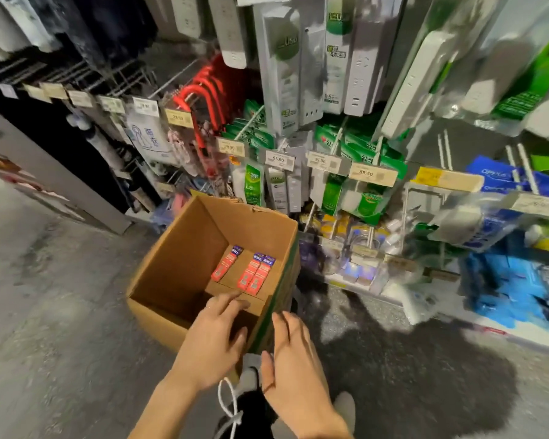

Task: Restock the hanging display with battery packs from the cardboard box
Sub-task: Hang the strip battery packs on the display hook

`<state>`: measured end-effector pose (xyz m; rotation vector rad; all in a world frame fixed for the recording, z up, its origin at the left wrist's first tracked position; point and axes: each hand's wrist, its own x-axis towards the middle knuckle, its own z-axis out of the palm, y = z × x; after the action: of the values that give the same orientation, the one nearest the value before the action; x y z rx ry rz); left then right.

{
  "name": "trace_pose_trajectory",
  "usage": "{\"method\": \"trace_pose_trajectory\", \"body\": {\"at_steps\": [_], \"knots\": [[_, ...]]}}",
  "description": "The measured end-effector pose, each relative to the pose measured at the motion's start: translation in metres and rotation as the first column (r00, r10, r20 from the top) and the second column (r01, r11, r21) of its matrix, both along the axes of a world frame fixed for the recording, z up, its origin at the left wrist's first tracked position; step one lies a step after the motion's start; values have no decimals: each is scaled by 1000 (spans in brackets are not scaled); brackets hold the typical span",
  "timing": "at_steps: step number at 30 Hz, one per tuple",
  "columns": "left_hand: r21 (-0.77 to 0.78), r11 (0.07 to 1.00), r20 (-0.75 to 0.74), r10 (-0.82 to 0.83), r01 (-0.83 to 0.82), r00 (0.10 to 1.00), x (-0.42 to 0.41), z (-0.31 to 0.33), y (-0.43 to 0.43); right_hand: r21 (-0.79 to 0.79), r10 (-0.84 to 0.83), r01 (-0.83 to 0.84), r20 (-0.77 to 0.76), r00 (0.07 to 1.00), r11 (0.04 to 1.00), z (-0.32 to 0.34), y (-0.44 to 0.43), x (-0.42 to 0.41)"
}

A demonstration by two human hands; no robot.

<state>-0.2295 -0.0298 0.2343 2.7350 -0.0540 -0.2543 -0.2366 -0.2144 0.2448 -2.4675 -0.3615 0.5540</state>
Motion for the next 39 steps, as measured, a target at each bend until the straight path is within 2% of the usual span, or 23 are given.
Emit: {"method": "trace_pose_trajectory", "body": {"at_steps": [4, 7, 9, 12, 13, 16, 20, 24, 27, 32, 39], "knots": [[57, 993, -92, -103, 108, 990, 49, -35, 43, -44, -114, 112, -36, 993, 993, -20, 53, 17], [85, 981, -258, -150, 177, 954, 80, -76, 77, 48, -266, 268, -30, 963, 962, -57, 101, 36], [58, 973, -307, -196, 224, 931, 95, -111, 101, 76, -333, 333, -23, 943, 940, -70, 132, 47], [87, 960, -345, -222, 267, 912, 121, -145, 123, 9, -430, 436, -147, 891, 900, -82, 166, 66], [107, 950, -410, -228, 295, 883, 132, -155, 127, 0, -453, 459, -164, 876, 888, -89, 175, 70], [91, 962, -549, -168, 259, 819, 163, -194, 129, -64, -539, 538, -206, 817, 840, -111, 193, 82], [59, 991, -689, -45, 117, 723, 195, -255, 114, -116, -622, 618, -290, 727, 777, -138, 198, 96], [92, 996, -630, 43, 19, 776, 218, -321, 97, -179, -644, 630, -378, 666, 756, -166, 194, 108], [139, 990, -606, 55, 38, 794, 233, -372, 88, -219, -655, 627, -398, 642, 748, -189, 191, 116], [287, 946, -489, 12, 148, 872, 239, -417, 78, -270, -711, 681, -466, 527, 681, -218, 191, 137], [313, 920, -597, -4, 238, 802, 263, -424, 65, -266, -708, 702, -531, 465, 661, -230, 190, 145]]}}
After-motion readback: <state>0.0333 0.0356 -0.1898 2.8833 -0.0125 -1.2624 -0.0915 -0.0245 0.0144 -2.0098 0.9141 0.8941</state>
